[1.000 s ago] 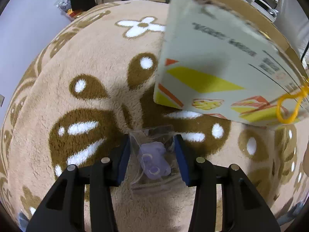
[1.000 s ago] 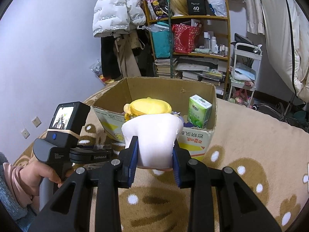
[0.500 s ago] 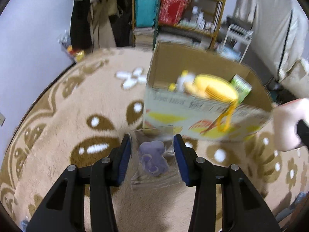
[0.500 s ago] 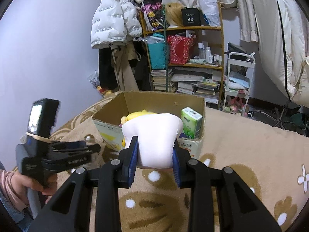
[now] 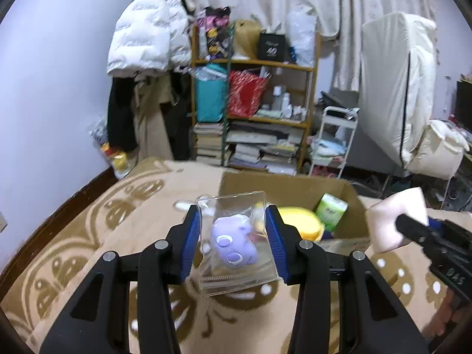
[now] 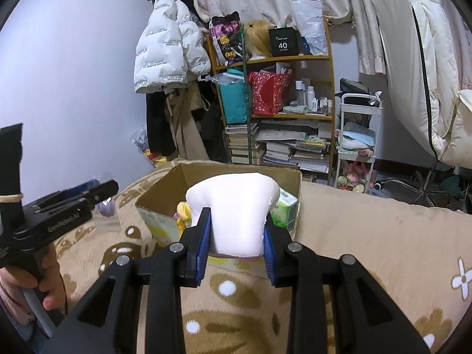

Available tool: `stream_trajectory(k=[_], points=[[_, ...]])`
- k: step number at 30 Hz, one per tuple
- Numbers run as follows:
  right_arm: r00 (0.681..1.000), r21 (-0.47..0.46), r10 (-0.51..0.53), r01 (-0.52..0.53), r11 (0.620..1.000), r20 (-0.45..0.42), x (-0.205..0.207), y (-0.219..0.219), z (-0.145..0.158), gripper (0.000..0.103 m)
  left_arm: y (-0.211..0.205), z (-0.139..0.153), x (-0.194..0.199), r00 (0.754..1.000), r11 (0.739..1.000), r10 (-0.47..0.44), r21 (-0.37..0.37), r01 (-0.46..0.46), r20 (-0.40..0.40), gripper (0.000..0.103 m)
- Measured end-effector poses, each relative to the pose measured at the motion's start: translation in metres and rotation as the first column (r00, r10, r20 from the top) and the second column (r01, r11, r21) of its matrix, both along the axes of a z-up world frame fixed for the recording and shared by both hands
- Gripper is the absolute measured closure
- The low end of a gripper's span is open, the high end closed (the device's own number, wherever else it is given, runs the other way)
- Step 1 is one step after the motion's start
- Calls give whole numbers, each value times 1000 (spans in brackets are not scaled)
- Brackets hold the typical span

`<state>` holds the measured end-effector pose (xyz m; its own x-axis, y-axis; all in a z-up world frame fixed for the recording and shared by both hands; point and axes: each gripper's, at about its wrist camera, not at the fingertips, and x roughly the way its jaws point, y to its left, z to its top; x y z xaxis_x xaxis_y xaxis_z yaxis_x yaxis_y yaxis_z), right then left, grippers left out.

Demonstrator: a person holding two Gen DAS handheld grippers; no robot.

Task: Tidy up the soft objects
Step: 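Open left tool to drop the clear bag in the box while right tool drops the cushion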

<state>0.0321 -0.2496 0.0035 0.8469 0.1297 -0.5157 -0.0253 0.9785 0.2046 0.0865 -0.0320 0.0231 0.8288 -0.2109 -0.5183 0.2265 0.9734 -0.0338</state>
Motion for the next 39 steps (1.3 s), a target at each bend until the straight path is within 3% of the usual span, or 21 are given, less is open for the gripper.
stream_trajectory(k=[13,24,26,31,37,39], points=[[1000,32,-22,22,999,1,45,-19,-13,69,-15,3,46,999,999,-48,-23,48,12,60],[1000,100,10,-10,995,-3,63,-29,-32,60,-38,-27,79,992,995,-98,-25,97,-75,56],[1000,104,18,-17,994,-14,66,-28,-36,58,-40,-33,80,993,996,-88,-6,88,-83,43],[999,122,25,-21,992,-25,68,-29,-40,56,-37,-41,83,990,997,-76,1,77,-122,31],[1000,103,8,-8,995,0,60,-29,-32,31,-23,-36,74,994,999,-28,22,31,-110,11],[1000,92,0,0,996,7,55,-29,-28,22,-17,-32,69,994,1000,-17,19,19,-108,9]])
